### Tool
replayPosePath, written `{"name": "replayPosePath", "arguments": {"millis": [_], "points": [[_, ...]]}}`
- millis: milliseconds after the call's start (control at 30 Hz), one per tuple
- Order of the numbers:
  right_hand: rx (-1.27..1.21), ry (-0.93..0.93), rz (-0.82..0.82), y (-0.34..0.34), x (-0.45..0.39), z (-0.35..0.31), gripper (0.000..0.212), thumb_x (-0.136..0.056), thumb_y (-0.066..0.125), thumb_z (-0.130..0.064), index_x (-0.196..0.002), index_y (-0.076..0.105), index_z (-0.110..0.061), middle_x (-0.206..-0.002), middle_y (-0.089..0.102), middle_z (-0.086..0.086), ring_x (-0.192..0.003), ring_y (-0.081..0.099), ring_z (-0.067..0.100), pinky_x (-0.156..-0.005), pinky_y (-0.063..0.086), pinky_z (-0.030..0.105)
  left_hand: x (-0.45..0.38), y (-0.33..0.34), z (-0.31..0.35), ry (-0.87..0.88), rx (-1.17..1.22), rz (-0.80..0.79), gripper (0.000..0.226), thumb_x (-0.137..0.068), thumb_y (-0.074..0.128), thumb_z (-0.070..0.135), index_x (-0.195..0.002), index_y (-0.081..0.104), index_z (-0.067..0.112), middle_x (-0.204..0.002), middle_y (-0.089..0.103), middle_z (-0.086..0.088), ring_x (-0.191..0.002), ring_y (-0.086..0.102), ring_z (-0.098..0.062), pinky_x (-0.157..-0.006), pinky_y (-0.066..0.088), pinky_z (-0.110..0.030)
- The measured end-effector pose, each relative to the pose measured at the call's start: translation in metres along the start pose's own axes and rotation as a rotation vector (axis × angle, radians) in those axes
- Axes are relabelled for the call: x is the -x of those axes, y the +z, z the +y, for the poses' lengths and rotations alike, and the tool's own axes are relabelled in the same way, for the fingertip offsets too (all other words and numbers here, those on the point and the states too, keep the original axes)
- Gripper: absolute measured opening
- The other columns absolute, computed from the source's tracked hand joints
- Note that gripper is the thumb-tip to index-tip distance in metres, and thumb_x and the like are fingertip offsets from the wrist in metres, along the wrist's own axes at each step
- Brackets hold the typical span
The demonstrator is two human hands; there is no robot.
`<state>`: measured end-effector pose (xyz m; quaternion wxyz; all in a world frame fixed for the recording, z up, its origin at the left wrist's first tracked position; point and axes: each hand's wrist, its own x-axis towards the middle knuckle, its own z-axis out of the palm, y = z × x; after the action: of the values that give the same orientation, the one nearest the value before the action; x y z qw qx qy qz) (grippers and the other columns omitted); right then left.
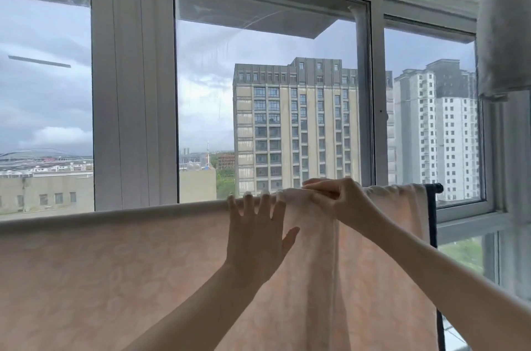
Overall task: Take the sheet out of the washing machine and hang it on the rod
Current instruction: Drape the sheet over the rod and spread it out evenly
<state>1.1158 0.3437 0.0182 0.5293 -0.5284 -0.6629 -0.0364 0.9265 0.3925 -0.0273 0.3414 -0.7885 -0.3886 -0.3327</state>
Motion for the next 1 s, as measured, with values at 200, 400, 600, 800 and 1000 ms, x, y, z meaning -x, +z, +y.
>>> {"name": "replayPosePath", "arguments": {"millis": [200, 400, 600, 800, 1000], "points": [[-0.273, 0.104, -0.035, -0.017, -0.004, -0.003, 0.017, -0.090, 0.062, -0.013, -0.101, 0.075, -0.015, -0.101, 0.074, -0.007, -0.100, 0.065, 0.003, -0.084, 0.051, 0.016, -0.002, 0.017, 0.005, 0.014, -0.060, 0.115, 0.068, -0.089, 0.036, 0.062, -0.140, 0.048, 0.018, -0.122, 0.057, -0.016, -0.103, 0.054, -0.044, -0.097, 0.034, -0.067], [0.188, 0.015, -0.269, -0.035, -0.027, -0.008, 0.024, -0.088, 0.063, -0.013, -0.111, 0.071, -0.016, -0.106, 0.071, -0.003, -0.099, 0.065, 0.006, -0.094, 0.051, 0.026, -0.002, 0.019, 0.002, -0.006, -0.086, 0.158, 0.068, -0.089, 0.037, 0.066, -0.141, 0.047, 0.025, -0.119, 0.057, -0.015, -0.100, 0.053, -0.043, -0.097, 0.033, -0.067], [0.312, -0.105, -0.181, -0.024, -0.027, -0.007, 0.017, -0.089, 0.064, -0.015, -0.101, 0.076, -0.016, -0.095, 0.075, -0.005, -0.085, 0.066, 0.001, -0.083, 0.052, 0.015, 0.001, 0.013, -0.004, -0.026, -0.101, 0.135, 0.068, -0.088, 0.033, 0.069, -0.137, 0.050, 0.025, -0.114, 0.058, -0.013, -0.097, 0.052, -0.042, -0.094, 0.034, -0.066], [0.378, -0.088, -0.024, -0.021, -0.030, -0.010, 0.019, -0.088, 0.063, -0.008, -0.074, 0.076, -0.002, -0.077, 0.074, 0.000, -0.070, 0.063, -0.005, -0.073, 0.043, 0.008, 0.002, 0.011, -0.003, -0.014, -0.084, 0.124, 0.069, -0.088, 0.034, 0.070, -0.139, 0.049, 0.025, -0.116, 0.057, -0.013, -0.096, 0.053, -0.041, -0.095, 0.034, -0.066], [0.586, 0.099, 0.168, -0.079, -0.039, 0.010, 0.017, -0.090, 0.061, -0.007, -0.085, 0.075, 0.000, -0.085, 0.074, 0.009, -0.081, 0.068, 0.018, -0.083, 0.046, 0.021, 0.002, 0.011, -0.008, -0.025, -0.042, 0.110, 0.070, -0.089, 0.029, 0.067, -0.139, 0.050, 0.023, -0.115, 0.059, -0.017, -0.097, 0.054, -0.043, -0.095, 0.035, -0.067]]}}
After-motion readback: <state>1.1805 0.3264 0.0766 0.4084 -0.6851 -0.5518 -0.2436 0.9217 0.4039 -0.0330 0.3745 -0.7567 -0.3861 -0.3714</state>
